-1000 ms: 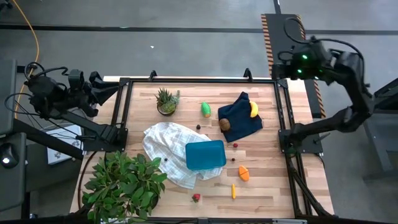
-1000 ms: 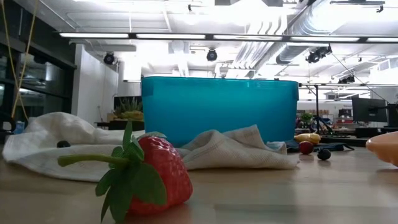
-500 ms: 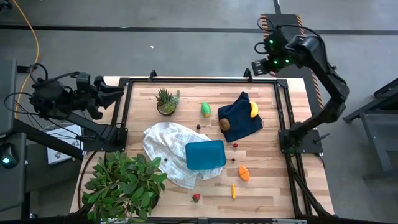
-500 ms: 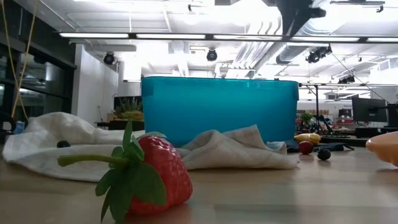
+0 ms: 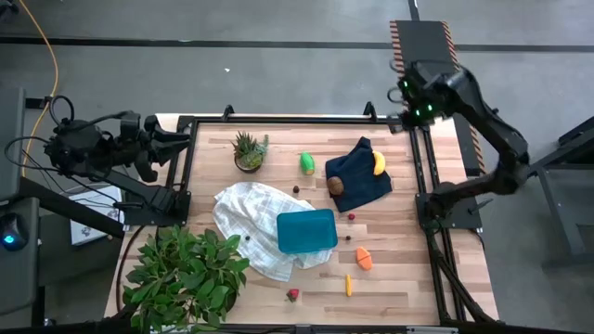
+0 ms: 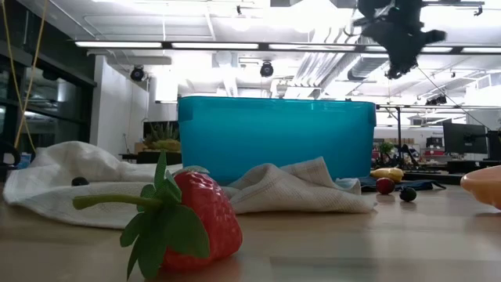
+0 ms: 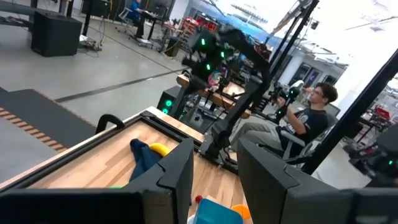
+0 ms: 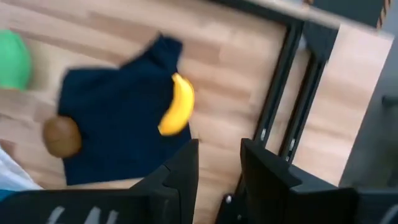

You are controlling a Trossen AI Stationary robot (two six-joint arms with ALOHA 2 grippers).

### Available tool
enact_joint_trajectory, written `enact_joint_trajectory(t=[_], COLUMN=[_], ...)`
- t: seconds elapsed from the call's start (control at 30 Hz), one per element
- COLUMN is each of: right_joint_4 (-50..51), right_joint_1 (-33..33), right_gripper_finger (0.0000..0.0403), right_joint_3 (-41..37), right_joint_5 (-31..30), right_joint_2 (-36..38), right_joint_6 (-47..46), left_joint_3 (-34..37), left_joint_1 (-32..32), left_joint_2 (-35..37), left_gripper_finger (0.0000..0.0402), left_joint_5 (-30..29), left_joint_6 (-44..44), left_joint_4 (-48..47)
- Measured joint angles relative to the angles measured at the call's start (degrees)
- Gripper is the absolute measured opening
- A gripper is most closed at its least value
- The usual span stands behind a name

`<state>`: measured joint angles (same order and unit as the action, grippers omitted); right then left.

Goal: Pick and placing Produce into tupperware
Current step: Put the yellow banana into the blue bin

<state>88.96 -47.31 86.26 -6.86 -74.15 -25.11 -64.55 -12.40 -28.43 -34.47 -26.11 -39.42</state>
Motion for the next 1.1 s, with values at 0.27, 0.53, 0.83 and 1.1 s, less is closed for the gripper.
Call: enact_joint_trajectory(t=[0.27, 0.53, 0.83, 1.1], right_joint_4=[-4.69, -14.19, -21.83, -25.3], right_joint_1=[0.07, 0.7, 2.1, 2.12], right_gripper_finger=[0.011, 0.0117, 0.0176, 0.0185], right_joint_3=[-18.0, -27.81, -31.02, -31.04], right_joint_5=[4.62, 10.42, 9.11, 8.21], right_joint_2=[9.4, 10.1, 9.35, 4.25], right_joint_6=[-5.44, -6.38, -9.55, -9.46], left_joint_3=[0.0, 0.0, 0.0, 0.0], left_joint_1=[0.0, 0.0, 0.01, 0.0], left_joint_2=[-0.02, -0.02, -0.02, -0.35], left_gripper_finger=[0.0111, 0.0111, 0.0111, 0.0111], left_joint_5=[-0.01, -0.03, -0.03, -0.06], left_joint_6=[0.01, -0.78, -1.4, -1.42], left_joint_4=[-0.13, -0.13, -0.15, -0.24])
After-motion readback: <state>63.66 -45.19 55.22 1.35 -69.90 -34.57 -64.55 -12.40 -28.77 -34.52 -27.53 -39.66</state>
